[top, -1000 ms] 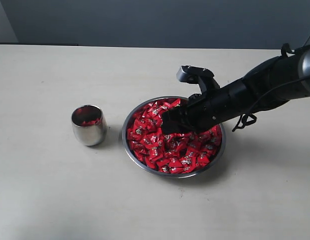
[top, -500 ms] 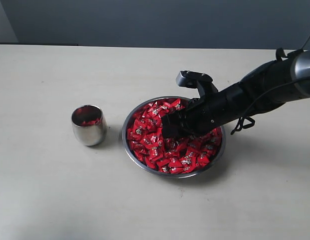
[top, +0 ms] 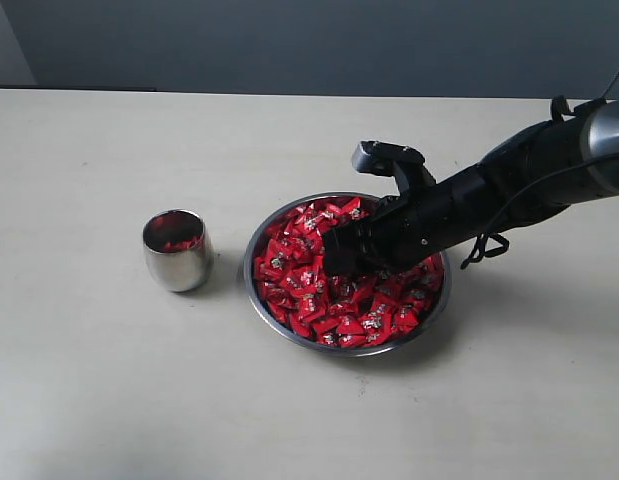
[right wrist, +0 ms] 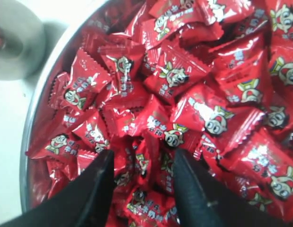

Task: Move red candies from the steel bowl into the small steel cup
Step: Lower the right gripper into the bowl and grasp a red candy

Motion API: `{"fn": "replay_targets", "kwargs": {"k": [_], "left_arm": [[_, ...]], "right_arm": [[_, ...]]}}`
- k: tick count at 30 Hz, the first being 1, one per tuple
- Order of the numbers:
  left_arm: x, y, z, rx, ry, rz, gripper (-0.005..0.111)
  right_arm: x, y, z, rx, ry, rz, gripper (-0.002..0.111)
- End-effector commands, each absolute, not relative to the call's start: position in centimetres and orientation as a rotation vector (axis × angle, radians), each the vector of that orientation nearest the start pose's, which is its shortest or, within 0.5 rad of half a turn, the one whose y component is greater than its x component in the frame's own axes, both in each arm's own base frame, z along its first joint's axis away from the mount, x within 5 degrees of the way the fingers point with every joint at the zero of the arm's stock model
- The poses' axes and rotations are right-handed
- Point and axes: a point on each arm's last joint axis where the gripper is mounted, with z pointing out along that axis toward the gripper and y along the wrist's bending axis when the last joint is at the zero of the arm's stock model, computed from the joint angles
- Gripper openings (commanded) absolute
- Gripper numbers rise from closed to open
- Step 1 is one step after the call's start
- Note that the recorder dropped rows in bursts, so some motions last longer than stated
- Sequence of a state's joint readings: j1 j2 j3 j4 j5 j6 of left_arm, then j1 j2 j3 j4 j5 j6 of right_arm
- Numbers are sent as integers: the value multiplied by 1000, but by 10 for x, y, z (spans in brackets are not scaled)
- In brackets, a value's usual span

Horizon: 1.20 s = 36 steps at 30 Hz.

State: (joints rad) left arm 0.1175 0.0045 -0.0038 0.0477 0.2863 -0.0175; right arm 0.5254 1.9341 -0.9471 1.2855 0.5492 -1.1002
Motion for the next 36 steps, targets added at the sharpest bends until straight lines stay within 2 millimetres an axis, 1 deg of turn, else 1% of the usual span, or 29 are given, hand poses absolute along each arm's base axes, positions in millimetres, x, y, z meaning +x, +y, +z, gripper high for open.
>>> {"fn": "replay_targets", "kwargs": {"k": [1, 7, 22, 24, 27, 30, 36], "left_arm": [[54, 8, 187, -93, 1767, 114, 0], [54, 8, 187, -93, 1767, 114, 0], [54, 8, 187, -93, 1767, 114, 0], [54, 8, 187, -93, 1767, 114, 0], [54, 8, 187, -93, 1767, 114, 0], [54, 8, 187, -93, 1767, 114, 0], [54, 8, 187, -93, 1767, 114, 0]], "right_arm": [[281, 213, 122, -683, 2605, 901, 40], [282, 213, 123, -647, 2604, 904, 40], [281, 214, 123, -645, 2608, 926, 39], [281, 214, 123, -645, 2608, 926, 36], [279, 216, 123, -662, 2605, 927, 26], [277, 220, 121, -680, 2600, 888, 25], [275, 223, 110, -693, 2631, 888, 25]]}}
